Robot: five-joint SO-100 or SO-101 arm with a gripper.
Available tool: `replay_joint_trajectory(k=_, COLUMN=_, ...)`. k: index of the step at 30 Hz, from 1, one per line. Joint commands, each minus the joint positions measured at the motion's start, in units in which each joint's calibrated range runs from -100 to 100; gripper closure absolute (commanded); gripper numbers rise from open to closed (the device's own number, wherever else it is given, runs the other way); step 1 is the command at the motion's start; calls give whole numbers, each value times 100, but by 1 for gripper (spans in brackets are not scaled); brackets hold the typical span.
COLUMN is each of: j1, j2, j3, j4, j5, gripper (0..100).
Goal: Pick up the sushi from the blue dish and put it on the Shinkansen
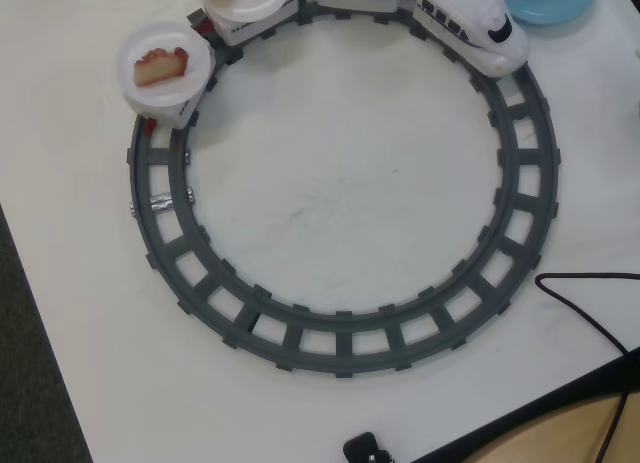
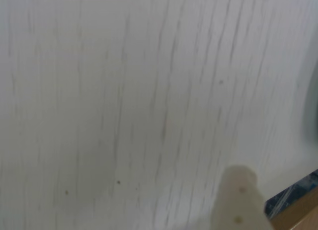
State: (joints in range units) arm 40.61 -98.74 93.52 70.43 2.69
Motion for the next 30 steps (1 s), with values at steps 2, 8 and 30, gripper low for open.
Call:
replay_joint_trajectory(k=2, j1=-29, j2=-9, j3=-7, j4=73, j5=24, gripper=67)
replay_joint_trajectory(k=8, j1=-29, j2=-9, j3=-7, j4=73, j5=24, gripper=67)
replay_joint_trajectory(k=30, j1=455, j2=216, j3=-842, j4=47, j5=-264, gripper=67)
